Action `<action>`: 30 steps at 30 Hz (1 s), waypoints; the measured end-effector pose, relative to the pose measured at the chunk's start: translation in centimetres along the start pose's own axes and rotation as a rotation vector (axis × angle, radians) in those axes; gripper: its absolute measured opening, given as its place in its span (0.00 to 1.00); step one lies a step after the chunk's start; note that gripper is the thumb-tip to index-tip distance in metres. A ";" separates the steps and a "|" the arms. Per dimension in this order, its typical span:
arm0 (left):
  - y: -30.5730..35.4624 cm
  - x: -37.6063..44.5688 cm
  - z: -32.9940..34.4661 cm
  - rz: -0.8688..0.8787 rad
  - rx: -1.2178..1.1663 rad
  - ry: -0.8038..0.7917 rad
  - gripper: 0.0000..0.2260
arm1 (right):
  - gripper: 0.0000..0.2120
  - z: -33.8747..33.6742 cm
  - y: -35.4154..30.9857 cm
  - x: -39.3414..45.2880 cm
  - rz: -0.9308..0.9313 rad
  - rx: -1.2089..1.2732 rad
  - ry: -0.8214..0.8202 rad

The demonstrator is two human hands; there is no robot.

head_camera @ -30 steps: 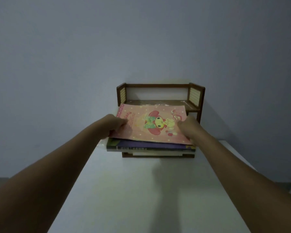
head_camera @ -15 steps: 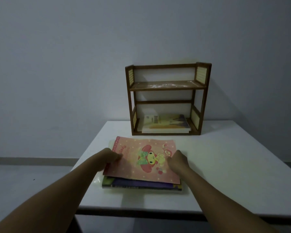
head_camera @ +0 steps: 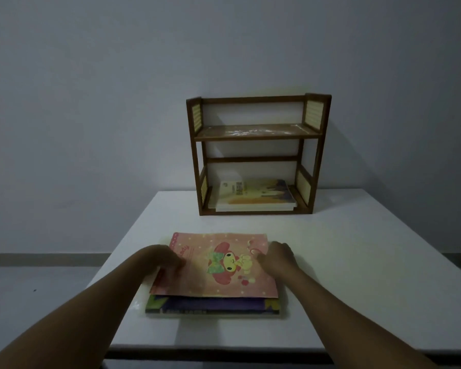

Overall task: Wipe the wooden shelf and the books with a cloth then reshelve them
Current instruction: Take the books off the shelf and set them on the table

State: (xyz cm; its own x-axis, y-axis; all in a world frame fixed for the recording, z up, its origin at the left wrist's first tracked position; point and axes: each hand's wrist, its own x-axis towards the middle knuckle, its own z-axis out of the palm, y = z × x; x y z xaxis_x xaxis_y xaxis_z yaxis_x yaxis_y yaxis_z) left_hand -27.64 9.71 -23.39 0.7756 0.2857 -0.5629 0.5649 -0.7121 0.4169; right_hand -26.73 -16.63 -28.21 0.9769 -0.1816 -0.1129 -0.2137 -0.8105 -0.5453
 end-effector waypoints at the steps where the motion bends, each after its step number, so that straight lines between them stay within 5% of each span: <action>1: 0.6 1.0 -0.2 0.017 0.096 0.051 0.21 | 0.21 -0.6 0.0 0.7 -0.013 0.015 0.009; 5: 5.2 5.1 -0.9 0.146 0.320 0.438 0.27 | 0.25 -4.2 -0.4 5.0 -0.063 0.053 0.111; 14: 19.9 13.0 -1.1 0.600 -0.030 0.386 0.18 | 0.22 -8.4 -0.7 18.7 -0.175 -0.127 0.237; 21: 23.4 19.0 0.1 0.330 0.050 0.307 0.33 | 0.25 -7.0 -0.1 23.3 -0.156 -0.308 0.103; 26: 22.6 21.7 0.4 0.382 -0.019 0.207 0.17 | 0.18 -6.1 0.3 24.5 -0.083 -0.211 0.063; 30: 22.5 22.3 0.4 0.382 -0.200 0.208 0.14 | 0.10 -5.5 0.5 26.2 0.064 0.066 0.118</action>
State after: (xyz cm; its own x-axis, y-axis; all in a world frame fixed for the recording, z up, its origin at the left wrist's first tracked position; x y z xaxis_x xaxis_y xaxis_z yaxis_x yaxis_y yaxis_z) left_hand 2.29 -0.19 -26.82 0.9668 0.1642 -0.1960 0.2553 -0.6600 0.7065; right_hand -1.26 -24.87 -26.87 0.9526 -0.2995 -0.0528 -0.2710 -0.7573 -0.5942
